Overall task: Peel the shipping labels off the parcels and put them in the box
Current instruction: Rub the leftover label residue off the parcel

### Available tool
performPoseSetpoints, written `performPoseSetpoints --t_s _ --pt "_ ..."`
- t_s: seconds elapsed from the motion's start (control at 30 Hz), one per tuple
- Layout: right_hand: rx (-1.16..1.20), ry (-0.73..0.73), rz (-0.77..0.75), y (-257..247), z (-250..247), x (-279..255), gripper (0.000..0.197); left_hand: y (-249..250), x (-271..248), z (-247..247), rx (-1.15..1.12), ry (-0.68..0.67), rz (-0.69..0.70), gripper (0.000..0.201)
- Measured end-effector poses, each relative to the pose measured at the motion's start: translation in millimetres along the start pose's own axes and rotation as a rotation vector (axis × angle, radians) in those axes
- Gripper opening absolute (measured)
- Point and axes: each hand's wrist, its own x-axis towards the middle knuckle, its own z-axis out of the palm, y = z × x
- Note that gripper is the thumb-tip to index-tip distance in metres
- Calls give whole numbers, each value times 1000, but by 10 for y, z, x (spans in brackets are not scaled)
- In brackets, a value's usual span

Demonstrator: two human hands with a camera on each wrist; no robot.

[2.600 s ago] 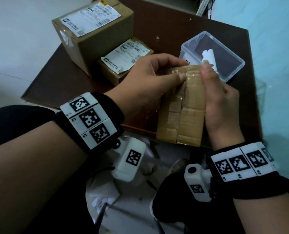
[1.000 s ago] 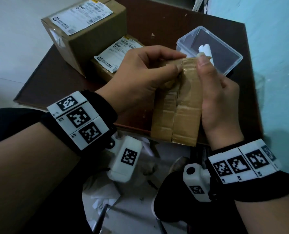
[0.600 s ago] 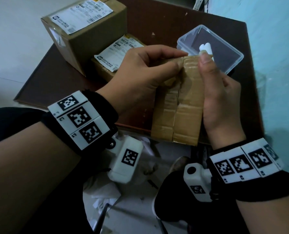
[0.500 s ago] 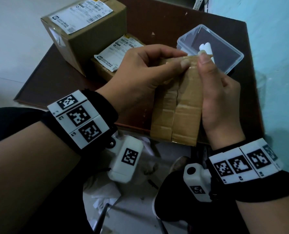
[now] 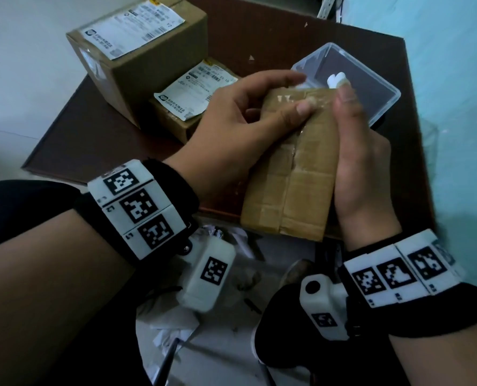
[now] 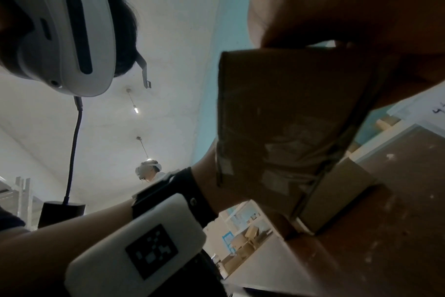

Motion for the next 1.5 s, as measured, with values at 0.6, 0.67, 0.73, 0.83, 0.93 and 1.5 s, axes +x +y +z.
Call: performPoseSetpoints --t_s 0.6,0.67,0.73,0.83,0.93,1.5 --pt "-169 86 -242 242 176 -199 56 -32 -56 126 259 245 35 32" --pt "-138 84 -263 238 178 -194 54 -22 -62 139 240 261 28 31" --pt "-92 70 -273 220 165 -171 50 -12 -70 155 222 283 50 27" --pt "-92 41 -244 195 132 -130 45 -6 -85 172 232 271 87 21" --pt "-105 34 -194 190 115 -120 41 -20 -83 166 271 229 141 22" --pt "-69 6 -224 188 123 -157 29 18 -99 157 413 217 185 17"
